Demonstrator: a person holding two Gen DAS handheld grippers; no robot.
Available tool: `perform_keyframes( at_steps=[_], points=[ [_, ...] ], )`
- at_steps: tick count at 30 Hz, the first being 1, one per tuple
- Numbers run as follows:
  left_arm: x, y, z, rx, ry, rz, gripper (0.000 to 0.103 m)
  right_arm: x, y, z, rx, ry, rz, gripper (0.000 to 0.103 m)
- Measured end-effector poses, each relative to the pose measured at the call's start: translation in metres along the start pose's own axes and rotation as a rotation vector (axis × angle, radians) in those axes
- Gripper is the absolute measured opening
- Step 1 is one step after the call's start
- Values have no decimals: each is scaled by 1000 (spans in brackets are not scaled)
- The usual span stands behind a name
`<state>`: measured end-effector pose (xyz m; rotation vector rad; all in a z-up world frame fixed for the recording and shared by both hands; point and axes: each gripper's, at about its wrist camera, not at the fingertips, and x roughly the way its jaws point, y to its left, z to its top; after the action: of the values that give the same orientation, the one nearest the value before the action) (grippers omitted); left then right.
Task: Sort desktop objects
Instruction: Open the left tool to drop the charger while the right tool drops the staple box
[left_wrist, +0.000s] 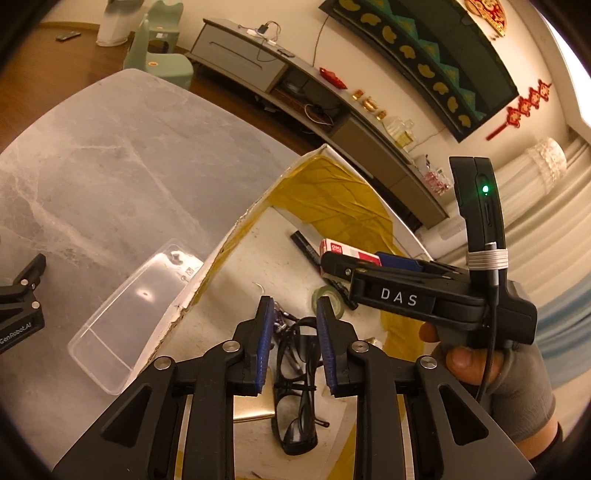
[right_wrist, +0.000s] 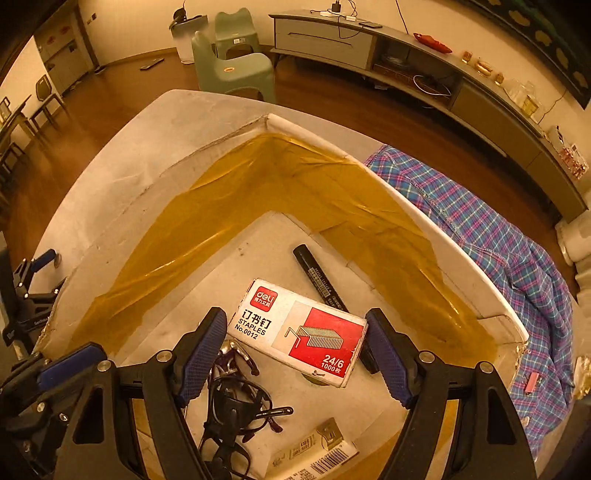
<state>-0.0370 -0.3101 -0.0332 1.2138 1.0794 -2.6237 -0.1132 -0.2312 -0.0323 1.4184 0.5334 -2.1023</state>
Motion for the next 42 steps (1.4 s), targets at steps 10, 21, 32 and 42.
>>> perform_keyframes(
  at_steps=[10, 21, 32, 42],
  points=[
    [-21, -2, -3, 12, -42, 31, 32, -12, 0, -3, 15, -18, 18, 80],
    [-36, -6, -4, 45, -73, 31, 34, -28, 13, -11, -6, -32, 19, 82],
    [-51, -32, -17, 176, -138, 106, 34, -64, 39, -37, -154, -111, -103, 82],
    [-52, -49, -24, 222, -155, 143, 34, -95, 40, -64, -248, -191, -198, 82]
  ],
)
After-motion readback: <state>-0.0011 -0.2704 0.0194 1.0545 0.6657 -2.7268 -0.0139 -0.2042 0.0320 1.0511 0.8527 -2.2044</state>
